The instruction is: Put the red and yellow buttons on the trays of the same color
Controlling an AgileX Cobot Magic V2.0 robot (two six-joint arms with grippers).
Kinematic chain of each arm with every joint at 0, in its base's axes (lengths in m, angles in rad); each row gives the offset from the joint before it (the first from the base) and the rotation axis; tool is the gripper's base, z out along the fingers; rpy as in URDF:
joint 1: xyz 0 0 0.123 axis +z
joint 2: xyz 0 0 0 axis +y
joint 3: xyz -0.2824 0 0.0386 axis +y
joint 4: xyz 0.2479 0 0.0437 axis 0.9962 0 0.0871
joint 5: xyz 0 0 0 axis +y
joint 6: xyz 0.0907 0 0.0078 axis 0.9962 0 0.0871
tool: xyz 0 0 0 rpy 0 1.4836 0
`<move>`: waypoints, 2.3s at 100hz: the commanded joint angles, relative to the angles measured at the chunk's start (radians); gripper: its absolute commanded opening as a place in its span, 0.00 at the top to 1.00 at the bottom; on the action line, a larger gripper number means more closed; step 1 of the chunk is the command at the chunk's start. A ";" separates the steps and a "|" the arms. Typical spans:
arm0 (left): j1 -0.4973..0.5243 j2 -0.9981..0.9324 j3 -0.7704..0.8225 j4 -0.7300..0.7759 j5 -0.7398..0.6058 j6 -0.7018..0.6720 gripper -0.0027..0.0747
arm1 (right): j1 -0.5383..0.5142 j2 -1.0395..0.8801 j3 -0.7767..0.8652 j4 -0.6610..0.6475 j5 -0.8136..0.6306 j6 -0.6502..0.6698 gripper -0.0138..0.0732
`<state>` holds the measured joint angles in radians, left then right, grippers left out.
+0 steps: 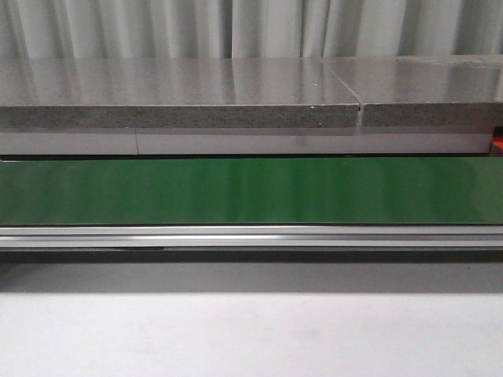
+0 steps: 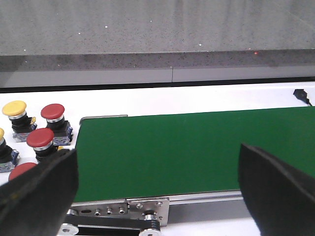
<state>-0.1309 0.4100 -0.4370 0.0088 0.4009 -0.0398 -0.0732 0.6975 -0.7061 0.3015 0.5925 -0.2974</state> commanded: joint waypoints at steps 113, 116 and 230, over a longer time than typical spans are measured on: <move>0.459 0.906 -0.440 0.019 0.000 -0.287 0.11 | 0.003 -0.005 -0.026 0.012 -0.063 -0.008 0.92; 0.459 0.927 -0.450 0.021 0.000 -0.287 0.11 | 0.003 -0.005 -0.026 0.012 -0.063 -0.008 0.92; 0.459 1.218 -0.504 0.045 -0.095 -0.287 0.57 | 0.003 -0.005 -0.026 0.012 -0.063 -0.008 0.92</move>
<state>0.3268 1.6665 -0.9146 0.0522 0.3528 -0.3270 -0.0732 0.6975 -0.7061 0.3015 0.5944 -0.2988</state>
